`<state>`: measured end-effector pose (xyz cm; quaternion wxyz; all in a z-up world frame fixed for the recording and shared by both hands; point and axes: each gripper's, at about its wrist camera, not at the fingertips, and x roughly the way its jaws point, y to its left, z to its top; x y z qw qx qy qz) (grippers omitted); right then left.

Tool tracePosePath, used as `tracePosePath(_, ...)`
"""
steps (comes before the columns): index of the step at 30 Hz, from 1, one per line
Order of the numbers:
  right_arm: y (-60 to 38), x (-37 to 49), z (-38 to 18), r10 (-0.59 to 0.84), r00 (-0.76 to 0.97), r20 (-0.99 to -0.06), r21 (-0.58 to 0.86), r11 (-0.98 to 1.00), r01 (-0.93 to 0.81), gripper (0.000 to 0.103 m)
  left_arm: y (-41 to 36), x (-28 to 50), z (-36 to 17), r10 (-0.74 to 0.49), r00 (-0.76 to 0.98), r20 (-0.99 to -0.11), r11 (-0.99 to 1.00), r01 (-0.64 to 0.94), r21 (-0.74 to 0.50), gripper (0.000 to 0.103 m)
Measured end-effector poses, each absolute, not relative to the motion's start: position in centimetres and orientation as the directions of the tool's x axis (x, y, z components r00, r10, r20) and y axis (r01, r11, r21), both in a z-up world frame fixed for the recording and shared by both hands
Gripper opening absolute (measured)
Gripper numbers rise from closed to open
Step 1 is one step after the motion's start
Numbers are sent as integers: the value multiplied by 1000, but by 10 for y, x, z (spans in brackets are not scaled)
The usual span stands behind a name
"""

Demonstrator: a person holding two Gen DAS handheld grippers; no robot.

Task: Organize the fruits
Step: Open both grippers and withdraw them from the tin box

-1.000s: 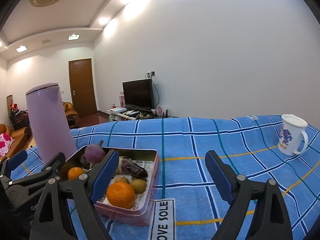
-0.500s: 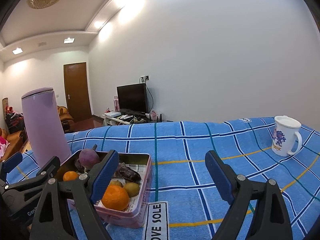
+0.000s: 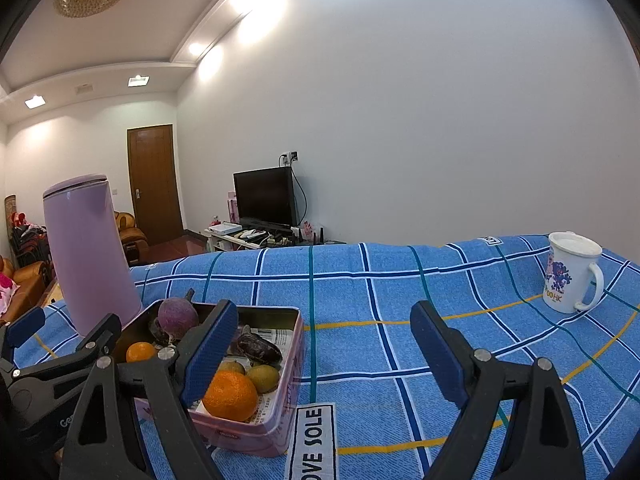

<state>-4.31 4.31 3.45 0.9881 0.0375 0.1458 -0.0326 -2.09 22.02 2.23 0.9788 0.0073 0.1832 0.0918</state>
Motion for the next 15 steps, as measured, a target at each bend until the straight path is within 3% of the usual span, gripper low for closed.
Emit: tracePosePath(15,44,-42,34,-53,953,-297,64,995,75,89,213,-25,23,150,928,-340,989,-138,59,103)
